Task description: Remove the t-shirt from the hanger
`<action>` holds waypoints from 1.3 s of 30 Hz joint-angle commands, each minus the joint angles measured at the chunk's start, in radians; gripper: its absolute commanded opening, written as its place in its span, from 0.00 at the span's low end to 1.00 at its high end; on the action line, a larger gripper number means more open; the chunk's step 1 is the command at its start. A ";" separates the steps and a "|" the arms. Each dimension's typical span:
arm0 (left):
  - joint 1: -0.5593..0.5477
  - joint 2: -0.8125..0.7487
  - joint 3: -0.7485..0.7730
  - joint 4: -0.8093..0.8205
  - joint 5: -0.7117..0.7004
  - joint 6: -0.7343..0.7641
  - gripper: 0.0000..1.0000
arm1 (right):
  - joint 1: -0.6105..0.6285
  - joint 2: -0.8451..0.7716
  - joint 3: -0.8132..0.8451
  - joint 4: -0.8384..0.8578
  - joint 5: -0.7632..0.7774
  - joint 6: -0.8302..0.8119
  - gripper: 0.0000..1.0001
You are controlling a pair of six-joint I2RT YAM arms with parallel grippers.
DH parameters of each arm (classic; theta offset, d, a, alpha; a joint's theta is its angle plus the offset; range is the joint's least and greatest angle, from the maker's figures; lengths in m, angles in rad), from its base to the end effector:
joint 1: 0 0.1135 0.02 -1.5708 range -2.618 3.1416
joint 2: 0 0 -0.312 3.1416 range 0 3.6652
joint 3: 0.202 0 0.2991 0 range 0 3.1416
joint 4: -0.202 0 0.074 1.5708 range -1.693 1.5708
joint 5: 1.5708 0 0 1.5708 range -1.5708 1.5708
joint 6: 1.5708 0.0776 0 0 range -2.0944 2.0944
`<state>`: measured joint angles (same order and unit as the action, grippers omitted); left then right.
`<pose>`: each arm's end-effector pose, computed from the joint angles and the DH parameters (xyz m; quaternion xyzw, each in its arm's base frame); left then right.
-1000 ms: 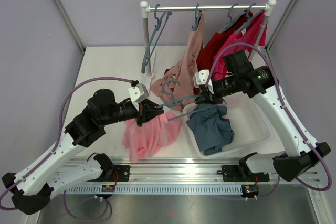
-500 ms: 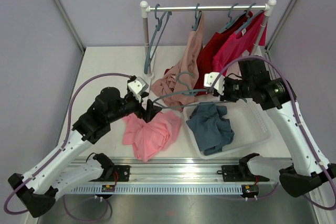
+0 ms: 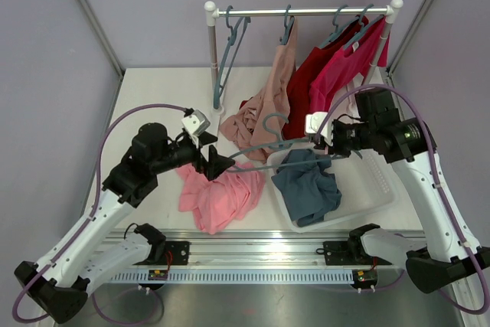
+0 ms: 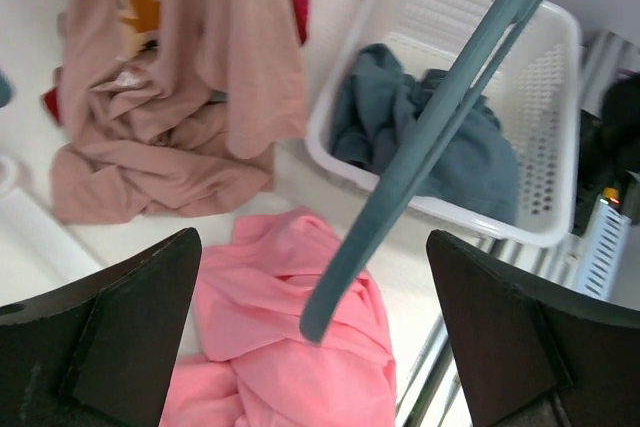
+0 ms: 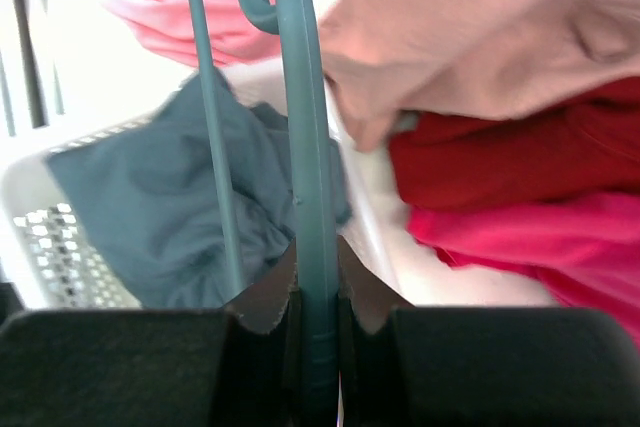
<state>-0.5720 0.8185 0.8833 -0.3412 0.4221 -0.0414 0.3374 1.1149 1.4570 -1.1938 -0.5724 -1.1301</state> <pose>0.1801 -0.1537 0.3806 0.3264 0.7197 -0.3373 0.5116 0.2034 0.1159 0.4437 -0.6751 0.6004 0.1135 0.4134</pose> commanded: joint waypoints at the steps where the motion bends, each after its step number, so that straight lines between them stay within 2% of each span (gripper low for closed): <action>1: 0.006 0.025 0.049 0.076 0.231 -0.018 0.99 | -0.001 0.022 -0.006 -0.050 -0.158 -0.040 0.00; 5: 0.006 0.079 0.051 0.114 0.397 -0.049 0.97 | -0.001 0.066 0.000 -0.056 -0.274 -0.030 0.00; 8: 0.006 0.119 0.055 0.145 0.458 -0.087 0.90 | 0.011 0.091 0.006 -0.047 -0.319 -0.005 0.00; 9: 0.004 0.134 0.057 0.154 0.468 -0.101 0.83 | 0.014 0.095 0.005 -0.032 -0.325 0.004 0.00; 12: 0.006 0.156 0.068 0.157 0.492 -0.124 0.70 | 0.029 0.108 -0.001 0.006 -0.325 0.039 0.00; 13: 0.006 0.163 0.071 0.162 0.495 -0.129 0.61 | 0.031 0.108 -0.007 0.014 -0.323 0.047 0.00; 15: 0.006 0.163 0.074 0.165 0.497 -0.140 0.54 | 0.035 0.111 -0.014 0.034 -0.310 0.065 0.00; 16: 0.006 0.162 0.072 0.168 0.497 -0.144 0.46 | 0.035 0.111 -0.023 0.043 -0.301 0.076 0.00; 22: 0.006 0.146 0.065 0.179 0.486 -0.166 0.26 | 0.035 0.103 -0.053 0.089 -0.291 0.102 0.00; 23: 0.006 0.143 0.063 0.177 0.486 -0.169 0.18 | 0.037 0.103 -0.055 0.094 -0.293 0.104 0.00; 26: 0.006 0.139 0.065 0.176 0.484 -0.170 0.05 | 0.035 0.108 -0.057 0.099 -0.299 0.110 0.00; 27: 0.006 0.136 0.065 0.173 0.484 -0.169 0.00 | 0.037 0.109 -0.057 0.102 -0.300 0.113 0.02; 30: 0.006 0.113 0.063 0.160 0.474 -0.161 0.00 | 0.035 0.108 -0.070 0.120 -0.300 0.135 0.08; 33: 0.006 0.084 0.072 0.105 0.455 -0.126 0.00 | 0.035 0.095 -0.086 0.140 -0.303 0.159 0.20; 35: 0.006 0.067 0.085 0.062 0.440 -0.089 0.00 | 0.035 0.082 -0.092 0.155 -0.310 0.173 0.29; 39: 0.006 0.021 0.101 -0.062 0.411 -0.042 0.00 | 0.035 0.059 -0.095 0.180 -0.316 0.207 0.57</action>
<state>-0.5690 0.8856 0.9264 -0.3355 0.8558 -0.1421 0.3702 1.2144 1.3575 -1.0679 -0.8577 -0.9657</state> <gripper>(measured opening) 0.145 0.531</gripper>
